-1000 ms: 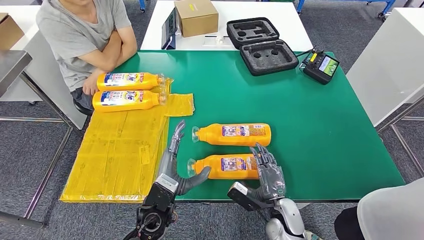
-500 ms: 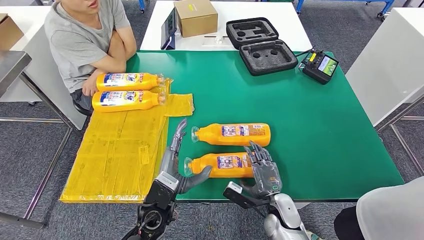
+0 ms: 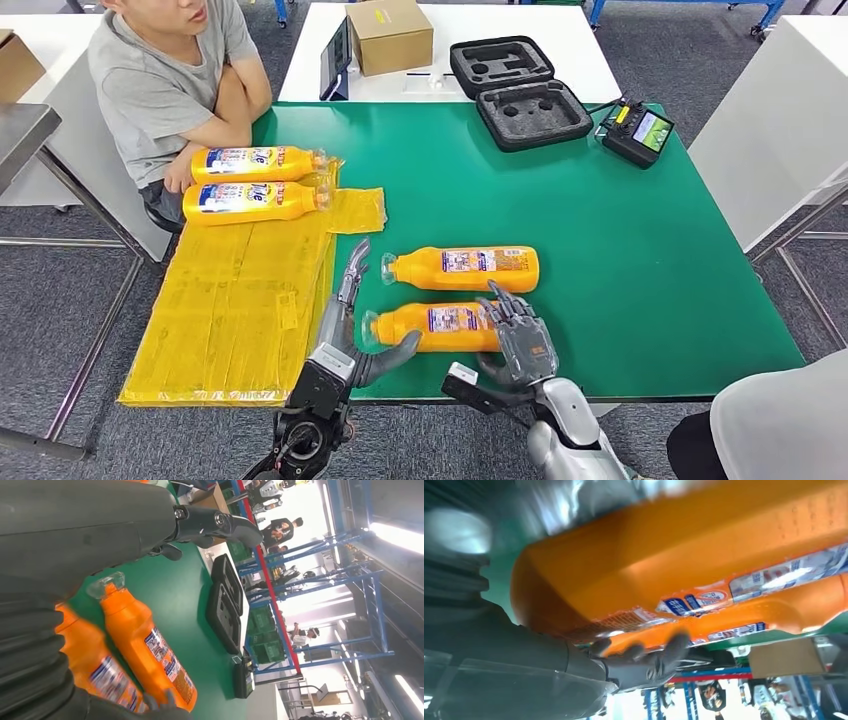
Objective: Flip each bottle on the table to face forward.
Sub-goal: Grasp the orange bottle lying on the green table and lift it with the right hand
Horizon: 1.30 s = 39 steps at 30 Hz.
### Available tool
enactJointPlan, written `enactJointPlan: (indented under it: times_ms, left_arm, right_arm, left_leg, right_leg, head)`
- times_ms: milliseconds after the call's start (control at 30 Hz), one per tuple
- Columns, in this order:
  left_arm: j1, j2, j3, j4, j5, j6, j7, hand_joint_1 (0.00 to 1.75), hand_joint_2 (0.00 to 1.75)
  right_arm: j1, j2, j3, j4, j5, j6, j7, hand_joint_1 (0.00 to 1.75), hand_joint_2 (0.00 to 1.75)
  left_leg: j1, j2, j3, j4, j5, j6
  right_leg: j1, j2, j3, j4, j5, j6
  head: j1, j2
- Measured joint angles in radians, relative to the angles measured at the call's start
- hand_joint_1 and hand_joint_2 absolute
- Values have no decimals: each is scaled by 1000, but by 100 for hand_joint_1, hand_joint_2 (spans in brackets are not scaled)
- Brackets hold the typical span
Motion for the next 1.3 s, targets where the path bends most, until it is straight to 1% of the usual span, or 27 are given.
enactJointPlan:
  times_ms: [200, 600, 800, 867, 933, 1000, 1067, 1167, 1300]
  left_arm:
    - [-1, 0, -2, 8, -1, -3, 0, 0, 175]
    - [2, 0, -6, 16, -2, -4, 0, 0, 175]
    - [2, -1, -6, 16, -4, -9, 0, 0, 175]
    - [2, -1, -6, 16, -4, -8, 0, 0, 175]
    - [2, -1, -6, 16, -3, 2, 0, 0, 175]
    - [3, -3, -5, 15, -4, 32, 0, 0, 175]
    - [6, -4, -5, 3, -14, 93, 0, 0, 175]
    - [10, -4, -7, -33, -31, 186, 0, 0, 175]
    - [16, -4, -9, -65, -20, 210, 0, 0, 175]
  right_arm:
    - [-32, -10, 10, 29, 10, 70, 50, 175, 175]
    - [-43, -14, 12, 42, 1, 106, 81, 175, 175]
    - [-34, -17, -6, 28, -118, 151, -19, 175, 175]
    - [-27, -17, -11, 20, -139, 156, -40, 175, 175]
    - [-13, -17, -17, 3, -184, 158, -83, 175, 175]
    - [9, -14, -24, -21, -240, 159, -135, 175, 175]
    - [33, -10, -28, -53, -285, 161, -167, 175, 175]
    - [65, -3, -32, -103, -317, 168, -181, 175, 175]
    - [91, 1, -33, -144, -328, 173, -181, 175, 175]
  left_leg:
    - [0, 1, 8, 0, -2, 1]
    - [0, 1, 17, 0, -4, 2]
    - [0, 1, 19, 0, -6, 2]
    - [0, 1, 19, 0, -6, 2]
    - [0, 1, 19, 0, -6, 2]
    - [0, 1, 18, 0, -6, 2]
    - [0, 1, 16, 0, -6, 2]
    - [0, 1, 13, 0, -6, 1]
    - [0, 1, 10, 0, -5, 1]
  right_leg:
    - [0, 1, 6, 0, -1, 0]
    - [0, 1, 7, -1, -2, 0]
    - [0, 1, 11, -1, -4, 2]
    - [0, 2, 15, -1, -3, 2]
    - [0, 2, 18, -1, -3, 2]
    - [0, 2, 17, -1, -3, 2]
    - [0, 2, 16, 0, -3, 2]
    - [0, 2, 13, 0, -3, 2]
    - [0, 2, 11, 0, -3, 2]
  head:
    - [0, 0]
    - [0, 0]
    - [0, 0]
    - [0, 0]
    - [0, 0]
    - [0, 0]
    - [0, 0]
    - [0, 0]
    - [0, 0]
